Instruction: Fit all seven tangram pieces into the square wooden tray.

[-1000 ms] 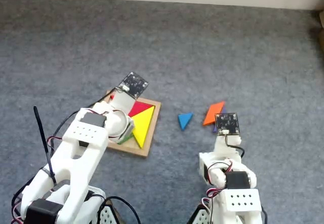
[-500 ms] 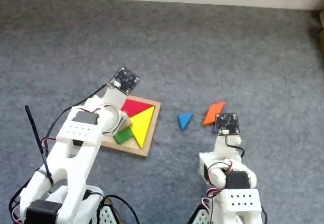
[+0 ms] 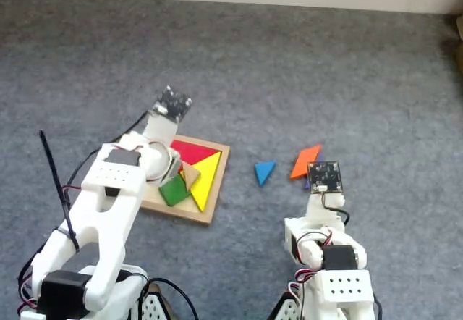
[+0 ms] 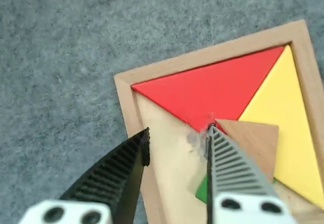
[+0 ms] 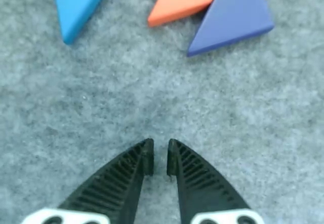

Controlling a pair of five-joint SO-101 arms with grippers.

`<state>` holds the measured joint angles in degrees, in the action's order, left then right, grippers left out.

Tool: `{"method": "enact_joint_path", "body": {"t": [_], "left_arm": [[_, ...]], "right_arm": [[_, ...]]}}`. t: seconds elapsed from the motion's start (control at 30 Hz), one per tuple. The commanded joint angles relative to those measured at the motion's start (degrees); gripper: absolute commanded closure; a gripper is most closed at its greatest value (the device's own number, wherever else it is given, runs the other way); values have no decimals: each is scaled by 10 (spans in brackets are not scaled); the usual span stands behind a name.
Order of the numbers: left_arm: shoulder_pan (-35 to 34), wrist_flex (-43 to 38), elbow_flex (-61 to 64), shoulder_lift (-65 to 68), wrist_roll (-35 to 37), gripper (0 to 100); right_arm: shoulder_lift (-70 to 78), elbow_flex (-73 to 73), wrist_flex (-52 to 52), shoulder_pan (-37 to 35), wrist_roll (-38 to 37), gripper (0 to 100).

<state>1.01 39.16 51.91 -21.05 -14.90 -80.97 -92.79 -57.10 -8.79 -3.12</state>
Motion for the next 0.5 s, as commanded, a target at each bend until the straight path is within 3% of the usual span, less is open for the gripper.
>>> {"method": "enact_joint_path", "body": {"t": [0.0,0.3,0.47], "left_arm": [[8,34,-55,-3,14,815],[109,84,-75,0,41,817],[113,82,-57,1,60,815]], "right_arm": [[-6,3,9,8,-5,936],[-6,3,9,7,-5,936],[-6,3,9,7,-5,936]]}}
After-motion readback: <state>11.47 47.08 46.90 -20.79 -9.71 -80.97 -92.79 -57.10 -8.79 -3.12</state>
